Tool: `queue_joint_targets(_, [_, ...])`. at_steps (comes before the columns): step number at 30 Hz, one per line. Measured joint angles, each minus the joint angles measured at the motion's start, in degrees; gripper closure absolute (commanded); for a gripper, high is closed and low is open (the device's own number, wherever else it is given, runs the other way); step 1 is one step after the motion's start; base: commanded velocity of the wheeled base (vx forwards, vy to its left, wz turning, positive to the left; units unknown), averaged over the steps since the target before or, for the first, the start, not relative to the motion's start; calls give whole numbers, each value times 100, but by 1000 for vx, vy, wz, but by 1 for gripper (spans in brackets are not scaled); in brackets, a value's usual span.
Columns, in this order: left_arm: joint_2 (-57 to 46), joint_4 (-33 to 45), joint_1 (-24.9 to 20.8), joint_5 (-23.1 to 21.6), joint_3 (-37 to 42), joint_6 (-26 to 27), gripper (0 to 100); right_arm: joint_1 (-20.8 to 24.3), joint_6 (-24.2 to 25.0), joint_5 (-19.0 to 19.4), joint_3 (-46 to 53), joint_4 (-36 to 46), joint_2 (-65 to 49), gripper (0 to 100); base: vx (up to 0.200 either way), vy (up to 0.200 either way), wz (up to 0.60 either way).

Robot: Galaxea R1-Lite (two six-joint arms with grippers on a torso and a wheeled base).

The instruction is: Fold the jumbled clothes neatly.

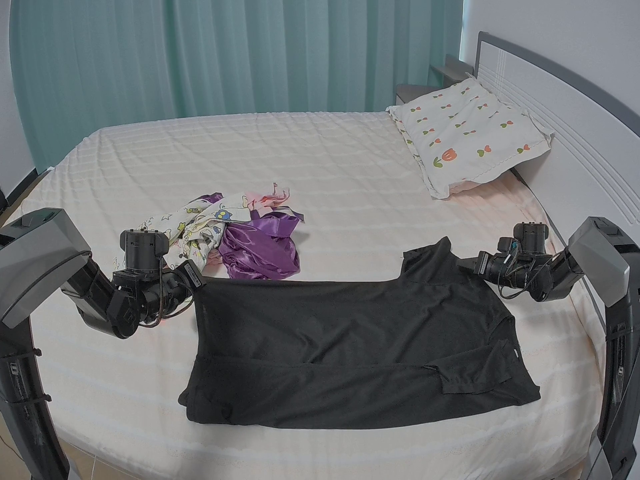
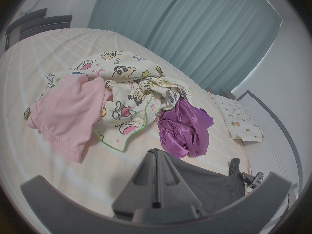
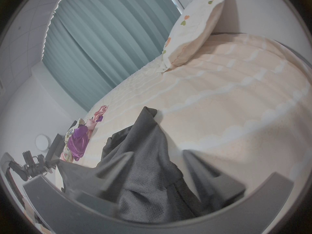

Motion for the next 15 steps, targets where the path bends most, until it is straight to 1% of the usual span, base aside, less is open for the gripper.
queue_joint_targets(4, [0, 0, 11, 6, -9, -20, 100, -65, 187, 90, 74, -50, -69, 100, 0, 0, 0])
queue_joint_targets(15, [0, -2, 20, 13, -49, -15, 100, -276, 230, 430, 533, -165, -538, 100, 0, 0, 0])
